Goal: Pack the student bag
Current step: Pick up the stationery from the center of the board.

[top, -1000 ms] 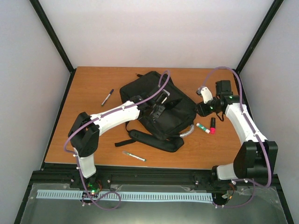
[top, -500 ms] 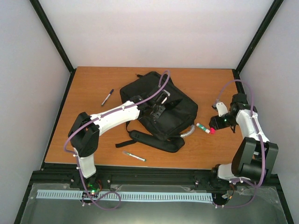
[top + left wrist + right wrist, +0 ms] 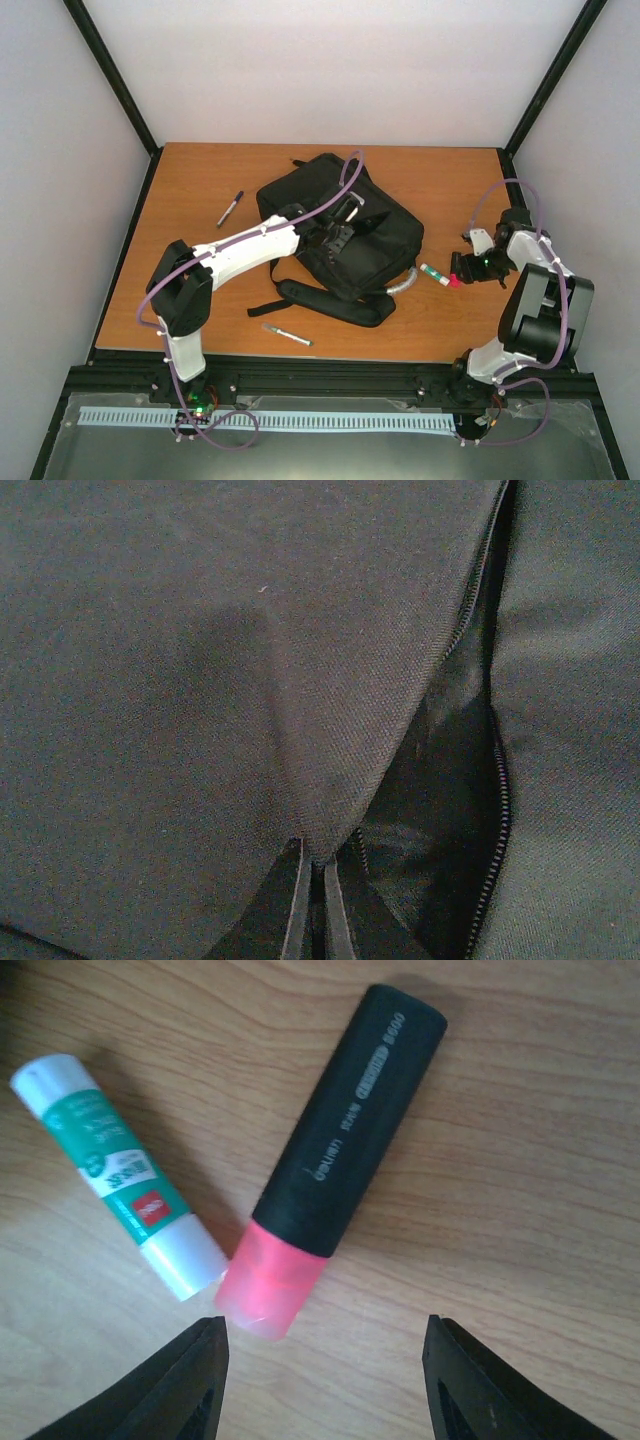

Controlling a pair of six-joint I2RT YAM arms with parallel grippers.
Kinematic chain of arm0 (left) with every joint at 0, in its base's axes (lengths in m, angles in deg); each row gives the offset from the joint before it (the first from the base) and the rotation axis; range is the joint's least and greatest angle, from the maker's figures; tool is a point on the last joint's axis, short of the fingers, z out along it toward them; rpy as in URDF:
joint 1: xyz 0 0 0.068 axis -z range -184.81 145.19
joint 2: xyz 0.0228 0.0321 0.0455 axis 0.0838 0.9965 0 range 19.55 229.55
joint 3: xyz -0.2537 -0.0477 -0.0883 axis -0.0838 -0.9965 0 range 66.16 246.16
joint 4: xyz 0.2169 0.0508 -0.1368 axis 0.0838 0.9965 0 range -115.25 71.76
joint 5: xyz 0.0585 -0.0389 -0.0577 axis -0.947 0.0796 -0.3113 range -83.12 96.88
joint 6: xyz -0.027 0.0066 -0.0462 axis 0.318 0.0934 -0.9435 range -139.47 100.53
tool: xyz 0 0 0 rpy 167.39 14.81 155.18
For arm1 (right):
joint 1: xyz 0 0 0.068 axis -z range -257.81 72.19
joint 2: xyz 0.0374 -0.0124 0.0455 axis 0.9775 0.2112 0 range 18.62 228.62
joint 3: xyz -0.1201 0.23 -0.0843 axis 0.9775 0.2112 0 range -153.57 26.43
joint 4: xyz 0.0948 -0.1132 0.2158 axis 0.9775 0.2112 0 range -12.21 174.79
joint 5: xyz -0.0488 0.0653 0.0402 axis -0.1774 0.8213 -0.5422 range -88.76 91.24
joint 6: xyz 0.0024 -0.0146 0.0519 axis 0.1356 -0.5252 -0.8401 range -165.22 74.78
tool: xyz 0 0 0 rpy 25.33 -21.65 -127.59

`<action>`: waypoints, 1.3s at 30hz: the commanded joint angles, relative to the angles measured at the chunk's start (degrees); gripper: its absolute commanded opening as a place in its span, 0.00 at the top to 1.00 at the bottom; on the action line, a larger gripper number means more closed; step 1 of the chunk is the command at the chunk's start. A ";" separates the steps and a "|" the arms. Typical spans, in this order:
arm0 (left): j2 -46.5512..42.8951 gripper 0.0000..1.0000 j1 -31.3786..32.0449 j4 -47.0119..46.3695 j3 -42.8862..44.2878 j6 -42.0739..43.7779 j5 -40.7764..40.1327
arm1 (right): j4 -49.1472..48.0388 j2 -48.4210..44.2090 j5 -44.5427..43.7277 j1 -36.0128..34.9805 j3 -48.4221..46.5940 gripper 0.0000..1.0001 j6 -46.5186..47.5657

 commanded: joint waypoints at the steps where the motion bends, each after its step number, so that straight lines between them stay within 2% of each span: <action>1: -0.14 0.99 1.11 -0.70 3.70 -0.26 0.54 | -1.91 3.37 -1.98 0.62 -0.38 0.45 -0.80; 10: 0.41 0.99 1.09 -0.16 3.87 -0.09 -0.13 | -1.21 9.54 1.87 0.62 -5.50 0.41 -2.54; 15: 0.49 0.99 1.10 0.04 4.04 -0.16 0.13 | -2.03 11.69 0.99 0.53 -7.64 0.40 -3.79; 25: 1.16 0.99 1.08 0.27 4.42 -0.31 0.88 | -3.86 12.71 -1.90 -0.50 -4.35 0.40 -1.97; 33: 1.50 0.99 1.08 0.45 4.49 -0.31 1.03 | -2.44 12.61 2.06 -0.82 -5.60 0.40 -3.17; 39: 1.66 0.99 1.09 0.50 4.57 -0.28 1.03 | -2.82 12.96 0.64 -3.33 -4.73 0.40 -3.61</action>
